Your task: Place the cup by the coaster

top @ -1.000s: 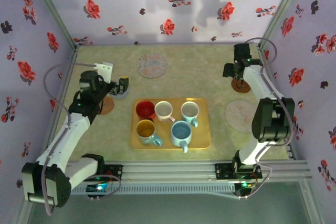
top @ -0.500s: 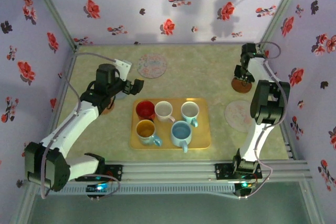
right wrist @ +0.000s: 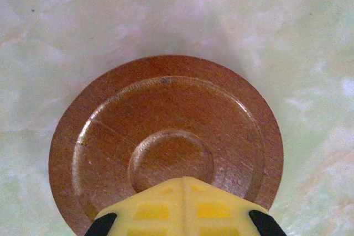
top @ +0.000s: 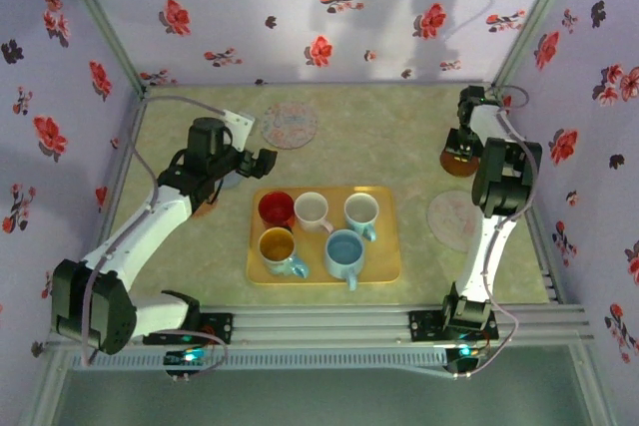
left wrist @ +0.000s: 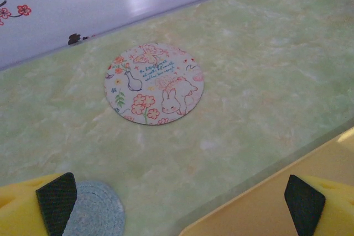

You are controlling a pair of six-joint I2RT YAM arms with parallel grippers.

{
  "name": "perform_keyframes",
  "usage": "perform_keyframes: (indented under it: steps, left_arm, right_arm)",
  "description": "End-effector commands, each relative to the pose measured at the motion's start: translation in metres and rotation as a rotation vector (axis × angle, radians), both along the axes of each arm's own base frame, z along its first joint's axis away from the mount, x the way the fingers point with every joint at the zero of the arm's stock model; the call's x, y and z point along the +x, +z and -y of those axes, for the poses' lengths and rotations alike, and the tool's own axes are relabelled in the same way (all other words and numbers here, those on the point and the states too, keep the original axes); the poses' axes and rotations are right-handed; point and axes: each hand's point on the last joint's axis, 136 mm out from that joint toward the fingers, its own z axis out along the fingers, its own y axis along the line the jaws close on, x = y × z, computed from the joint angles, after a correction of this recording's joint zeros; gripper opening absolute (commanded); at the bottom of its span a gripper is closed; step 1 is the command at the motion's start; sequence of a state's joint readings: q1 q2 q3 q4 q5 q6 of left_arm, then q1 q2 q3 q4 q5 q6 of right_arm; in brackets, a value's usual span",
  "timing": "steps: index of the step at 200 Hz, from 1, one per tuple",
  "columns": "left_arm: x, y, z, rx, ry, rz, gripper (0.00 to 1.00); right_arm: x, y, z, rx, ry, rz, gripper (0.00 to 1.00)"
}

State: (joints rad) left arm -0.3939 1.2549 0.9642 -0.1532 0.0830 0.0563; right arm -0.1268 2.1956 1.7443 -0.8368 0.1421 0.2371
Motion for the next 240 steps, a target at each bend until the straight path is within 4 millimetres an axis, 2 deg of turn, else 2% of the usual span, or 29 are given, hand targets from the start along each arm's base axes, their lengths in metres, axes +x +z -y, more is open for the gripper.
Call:
perform_keyframes:
  steps: [1, 27, 94, 191, 240]
  left_arm:
    - [0.002, 0.010, 0.005, -0.002, -0.018, 0.011, 1.00]
    - [0.002, 0.009, 0.005, -0.004, -0.015, 0.008, 1.00]
    - [0.003, 0.006, 0.003, 0.007, 0.002, 0.000, 0.99]
    - [0.008, 0.001, -0.002, 0.011, 0.045, -0.023, 0.99]
    - [0.009, -0.002, -0.002, 0.014, 0.056, -0.049, 0.99]
  right_arm:
    - [-0.004, -0.006, -0.008, 0.058, -0.002, -0.039, 0.00]
    - [-0.006, -0.018, -0.023, 0.124, 0.011, -0.058, 0.00]
    - [-0.002, -0.030, -0.080, 0.231, 0.113, -0.076, 0.00]
    - [0.010, -0.032, -0.188, 0.351, 0.294, -0.065, 0.00]
    - [0.012, -0.034, -0.223, 0.364, 0.353, -0.073, 0.00]
